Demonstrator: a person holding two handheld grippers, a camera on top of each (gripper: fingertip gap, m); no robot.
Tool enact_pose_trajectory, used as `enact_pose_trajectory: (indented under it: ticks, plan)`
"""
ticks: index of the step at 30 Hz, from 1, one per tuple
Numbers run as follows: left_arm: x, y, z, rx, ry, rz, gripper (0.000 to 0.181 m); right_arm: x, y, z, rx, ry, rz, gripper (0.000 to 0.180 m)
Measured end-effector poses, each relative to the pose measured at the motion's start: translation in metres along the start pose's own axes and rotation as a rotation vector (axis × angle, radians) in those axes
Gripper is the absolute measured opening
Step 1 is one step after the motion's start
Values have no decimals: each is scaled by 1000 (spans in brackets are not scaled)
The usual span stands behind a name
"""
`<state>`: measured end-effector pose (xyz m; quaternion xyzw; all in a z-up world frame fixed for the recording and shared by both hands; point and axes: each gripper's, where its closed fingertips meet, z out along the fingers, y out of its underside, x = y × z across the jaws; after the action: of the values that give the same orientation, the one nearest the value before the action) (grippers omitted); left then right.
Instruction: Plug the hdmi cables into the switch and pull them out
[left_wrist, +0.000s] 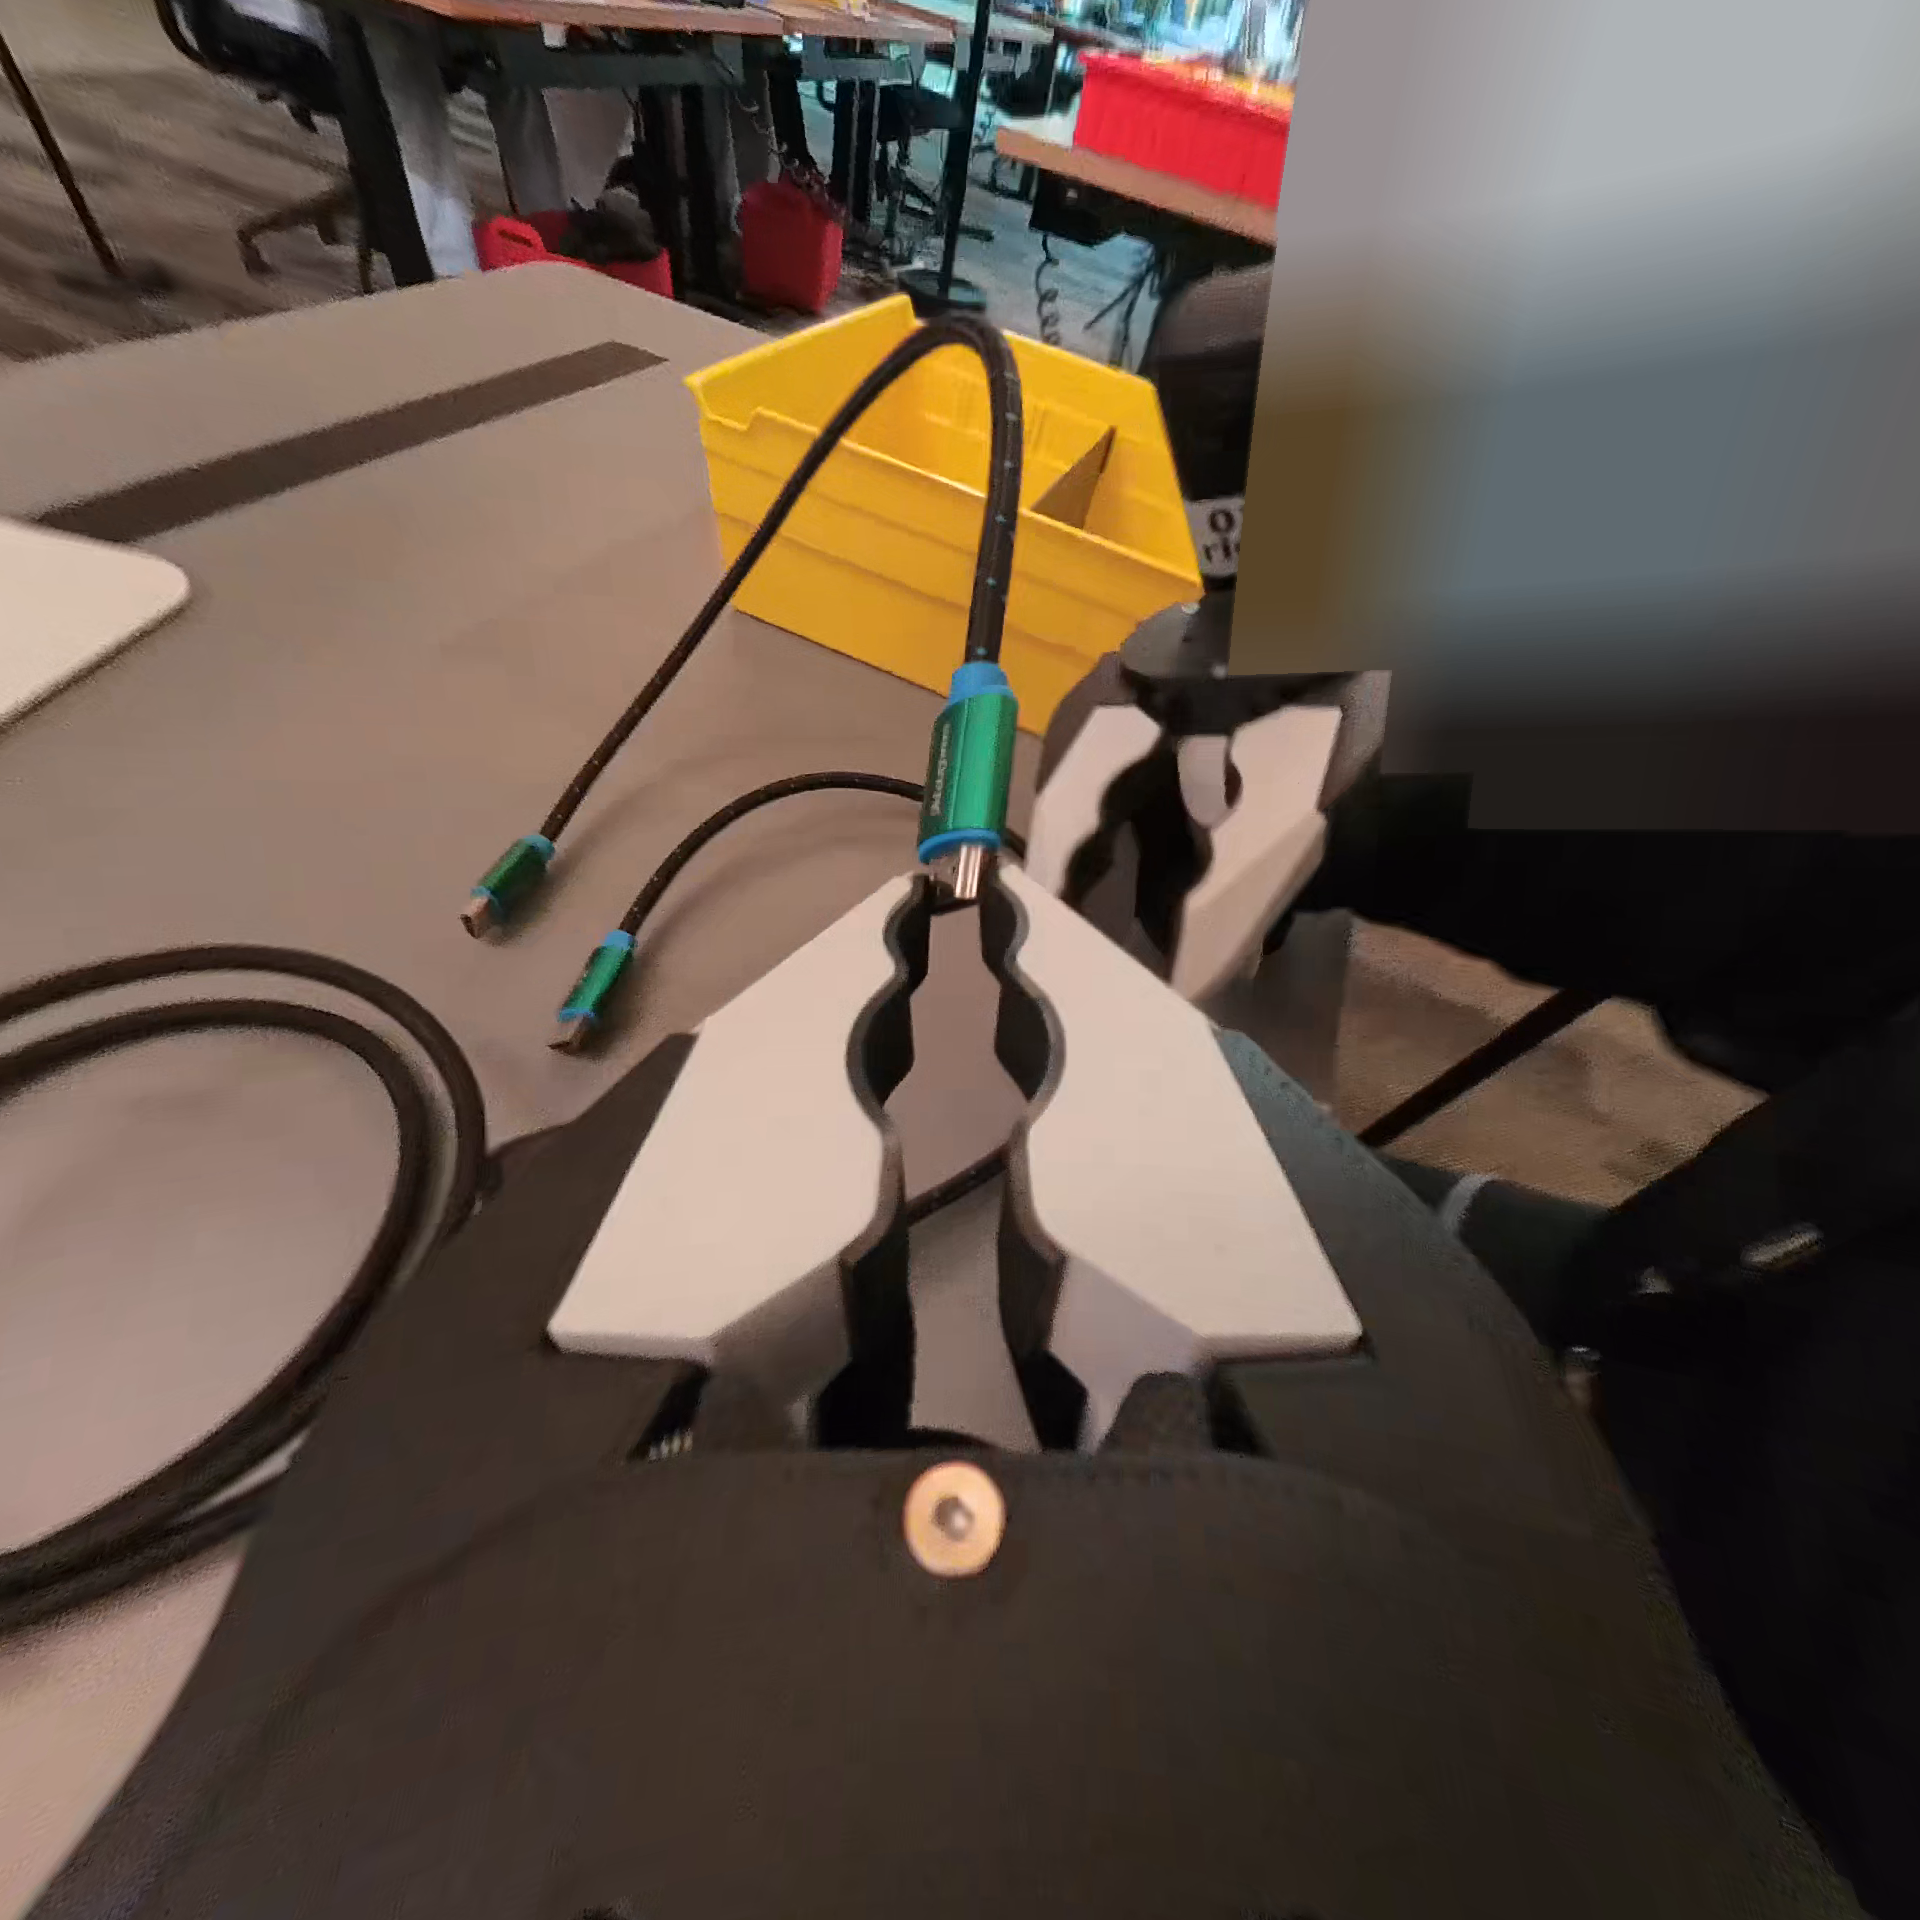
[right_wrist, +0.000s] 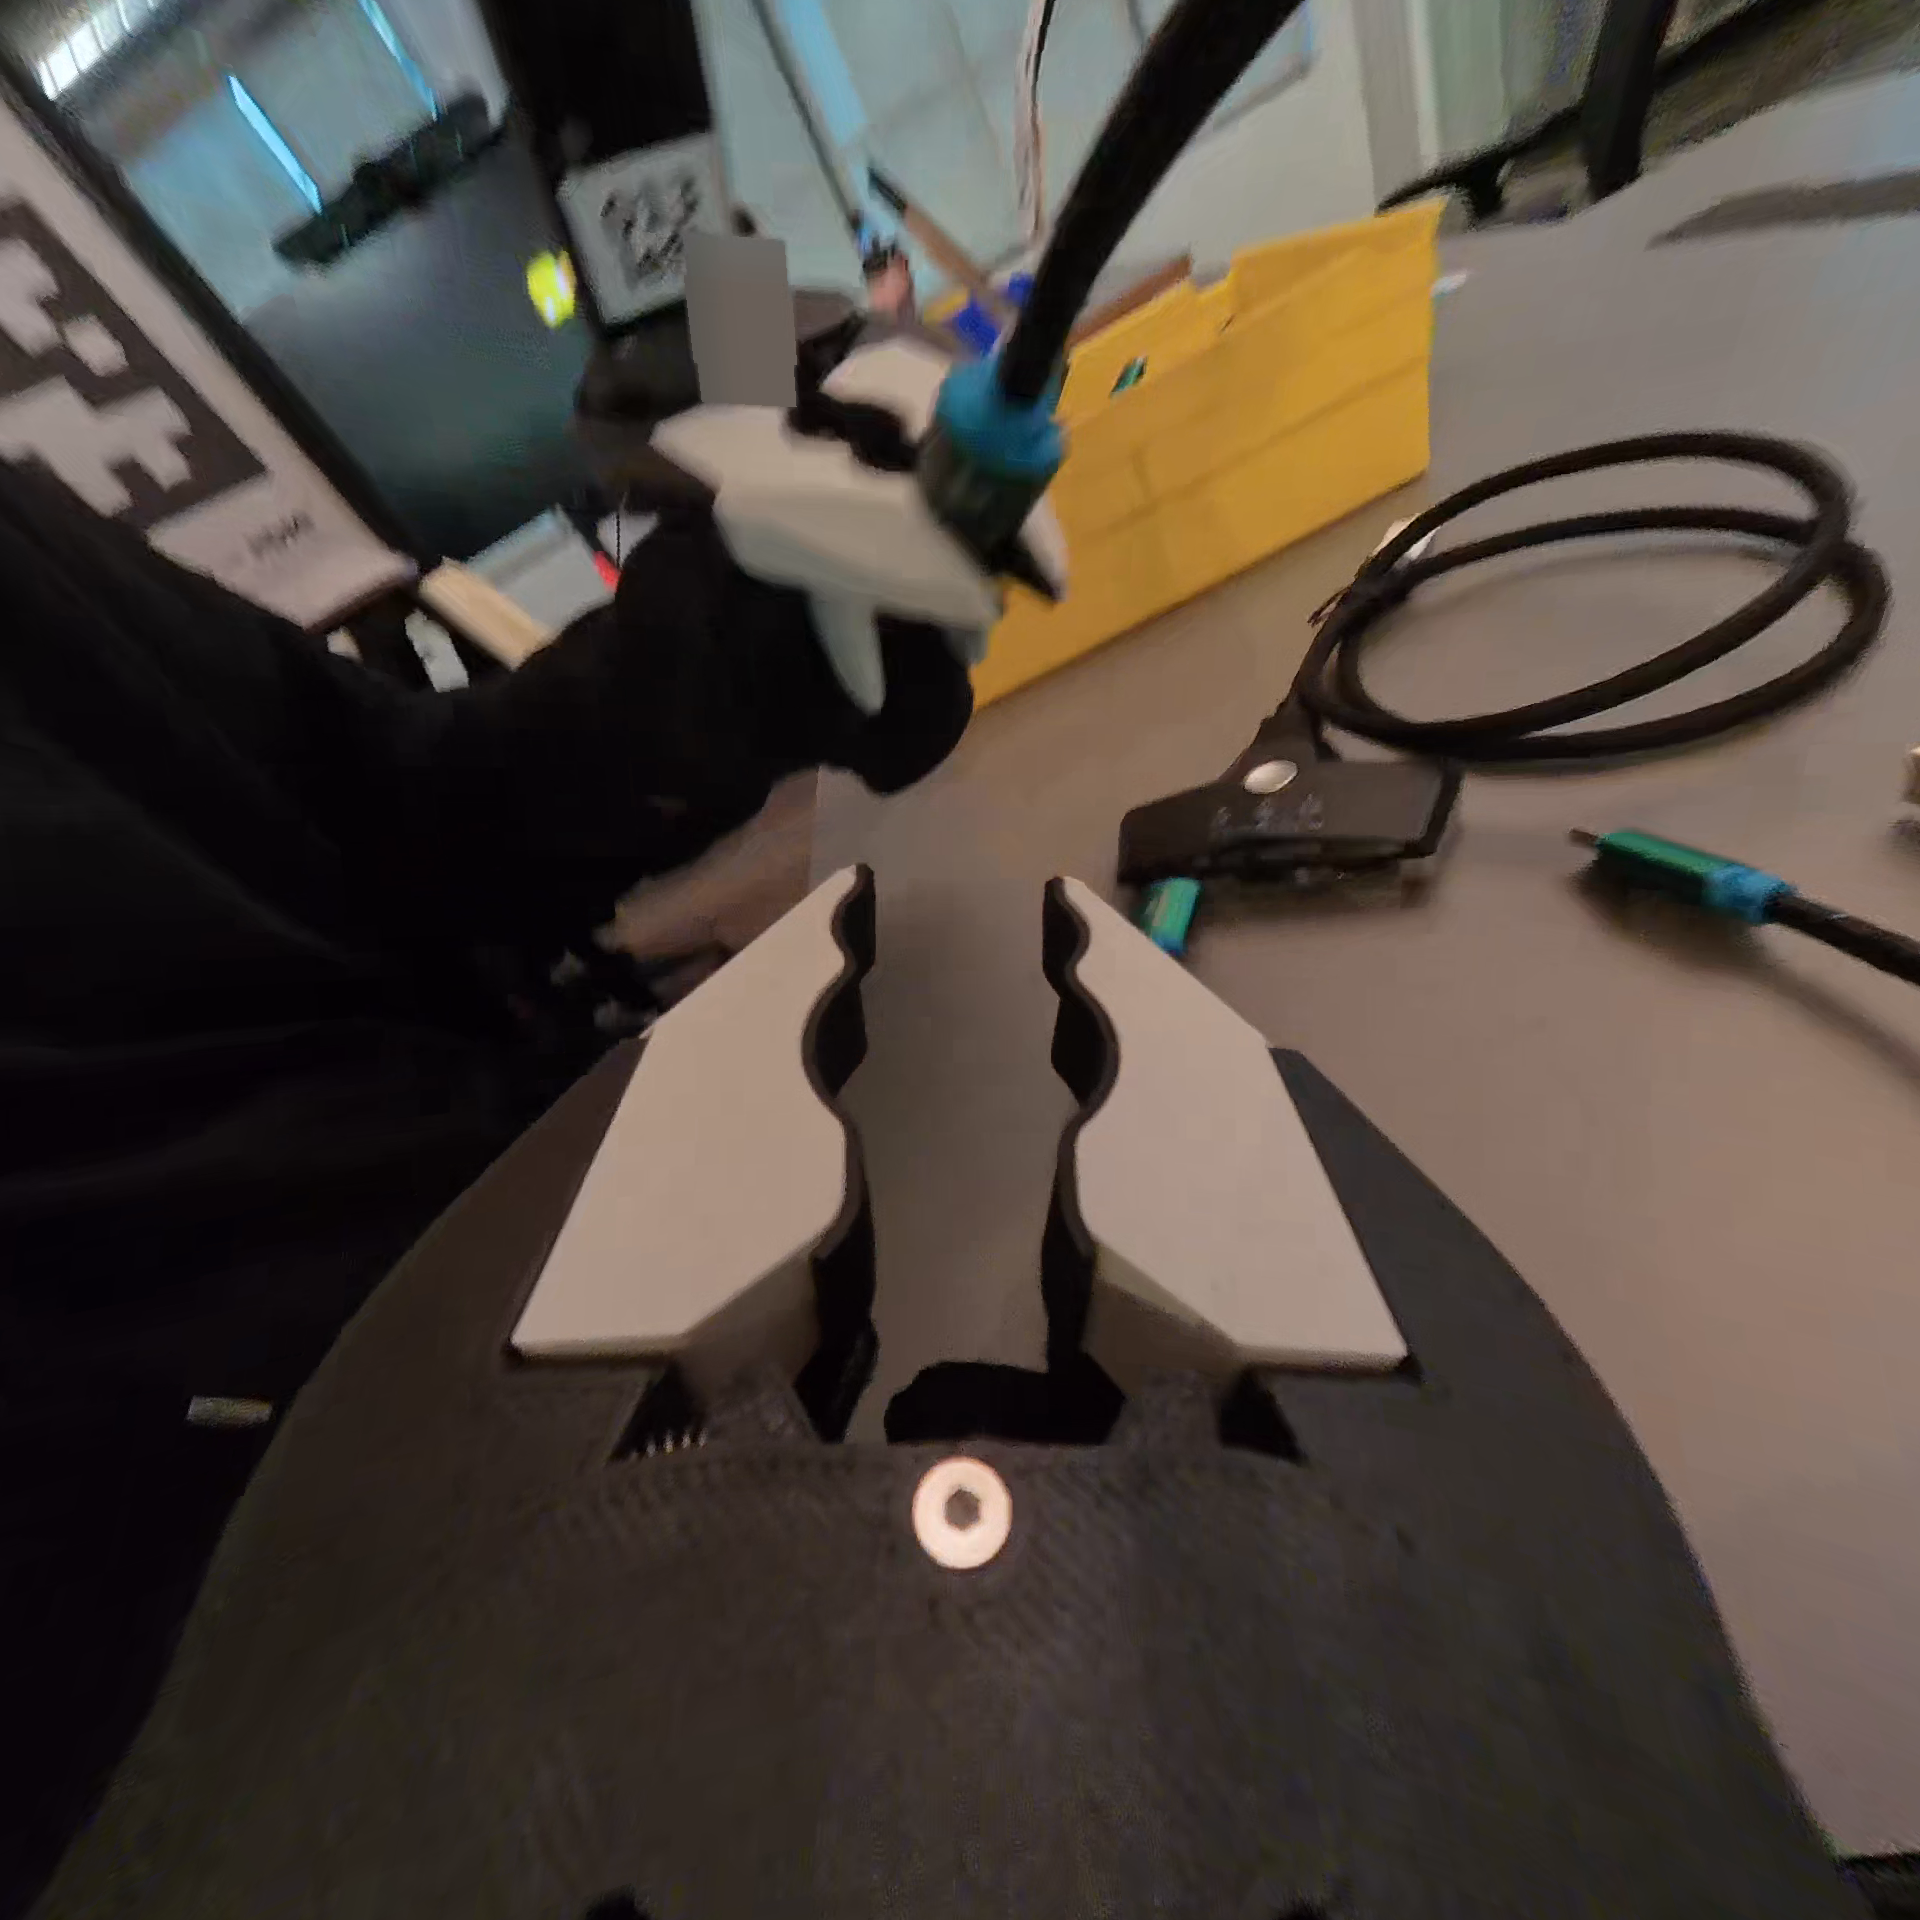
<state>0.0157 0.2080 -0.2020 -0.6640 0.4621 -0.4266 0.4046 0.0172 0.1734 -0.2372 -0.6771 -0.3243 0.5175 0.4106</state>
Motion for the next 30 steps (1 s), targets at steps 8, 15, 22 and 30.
enact_pose_trajectory:
  ticks: [8, 15, 22, 30]
  plan:
    - [-7, 2, -11, 1, 207, -365, 8, -31, -41, -1, 7, 126, -441, 24]
    - [-11, 8, -26, 12, 301, -526, 7, -4, -64, 4, -172, 323, -869, 31]
    - [-2, 16, -33, -55, 374, -533, 8, 2, -74, 29, -288, 271, -1026, 39]
    - [9, 25, -43, -152, 479, -520, 8, 18, -60, 48, -558, 229, -1301, 45]
